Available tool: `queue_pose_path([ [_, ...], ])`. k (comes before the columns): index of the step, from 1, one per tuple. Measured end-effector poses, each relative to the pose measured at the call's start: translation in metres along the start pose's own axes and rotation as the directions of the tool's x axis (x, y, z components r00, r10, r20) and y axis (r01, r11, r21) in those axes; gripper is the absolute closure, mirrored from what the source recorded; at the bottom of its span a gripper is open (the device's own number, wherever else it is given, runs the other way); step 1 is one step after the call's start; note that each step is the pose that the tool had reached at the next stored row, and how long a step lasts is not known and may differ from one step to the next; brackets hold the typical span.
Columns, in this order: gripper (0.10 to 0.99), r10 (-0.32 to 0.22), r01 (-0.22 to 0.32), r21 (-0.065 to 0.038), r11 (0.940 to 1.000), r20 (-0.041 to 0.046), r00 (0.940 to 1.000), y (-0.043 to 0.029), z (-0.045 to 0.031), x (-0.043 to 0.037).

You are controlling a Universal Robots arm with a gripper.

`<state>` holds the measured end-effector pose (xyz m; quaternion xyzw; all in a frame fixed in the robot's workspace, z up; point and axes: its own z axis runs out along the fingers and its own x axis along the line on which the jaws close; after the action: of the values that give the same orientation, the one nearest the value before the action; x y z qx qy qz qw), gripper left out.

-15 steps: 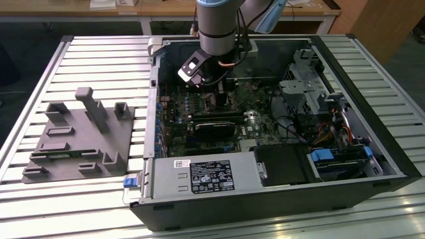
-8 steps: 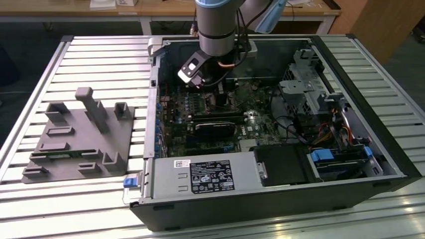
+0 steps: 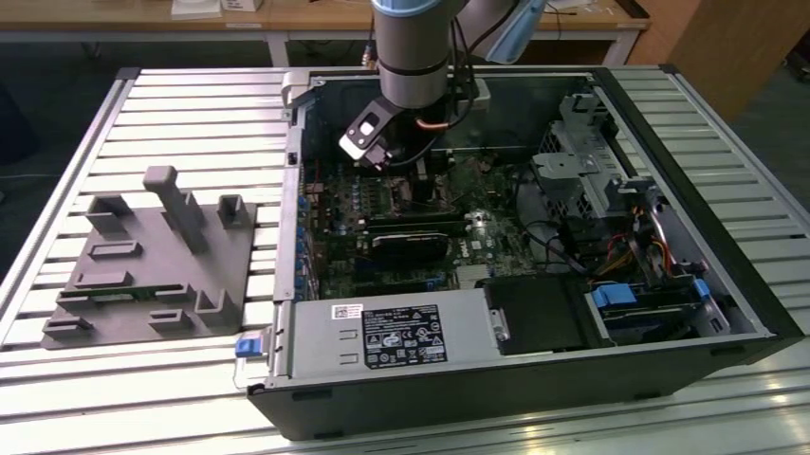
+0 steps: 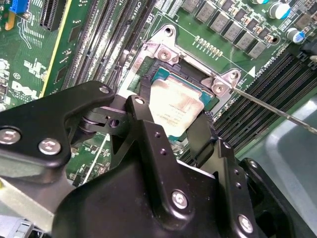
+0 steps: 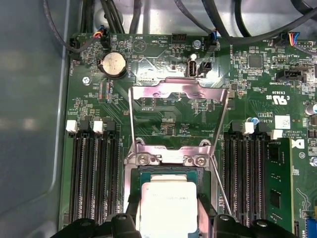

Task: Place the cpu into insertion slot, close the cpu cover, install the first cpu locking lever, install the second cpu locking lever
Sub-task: 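Place the cpu into insertion slot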

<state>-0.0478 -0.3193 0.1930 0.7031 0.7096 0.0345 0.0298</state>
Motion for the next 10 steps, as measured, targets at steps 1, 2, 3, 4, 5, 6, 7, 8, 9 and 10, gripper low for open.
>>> queue_pose_path([
  [1, 0.545, 0.002, -0.002, 0.000, 1.0000, 0.0002, 1.0000, 0.0000, 0.0001, -0.0001],
  [2, 0.545, 0.005, -0.005, 0.000, 1.0000, 0.0005, 1.0000, 0.0000, 0.0002, -0.0002],
  [3, 0.545, 0.006, -0.006, 0.000, 1.0000, 0.0008, 1.0000, 0.0000, 0.0002, -0.0002],
  [4, 0.545, 0.009, -0.009, 0.000, 1.0000, 0.0009, 1.0000, 0.0000, 0.0003, -0.0002],
  [5, 0.545, 0.015, -0.015, 0.000, 0.9999, 0.0013, 0.9999, 0.0000, 0.0006, -0.0002],
  [6, 0.545, 0.023, -0.023, 0.000, 0.9997, 0.0019, 0.9997, 0.0000, 0.0008, -0.0002],
  [7, 0.545, 0.030, -0.030, 0.000, 0.9996, 0.0026, 0.9995, -0.0002, 0.0009, -0.0002],
  [8, 0.545, 0.033, -0.033, 0.000, 0.9995, 0.0028, 0.9995, -0.0005, 0.0010, -0.0002],
  [9, 0.545, 0.034, -0.034, 0.000, 0.9994, 0.0026, 0.9994, -0.0006, 0.0012, -0.0002],
  [10, 0.545, 0.034, -0.034, 0.000, 0.9994, 0.0024, 0.9994, -0.0008, 0.0014, -0.0002],
])
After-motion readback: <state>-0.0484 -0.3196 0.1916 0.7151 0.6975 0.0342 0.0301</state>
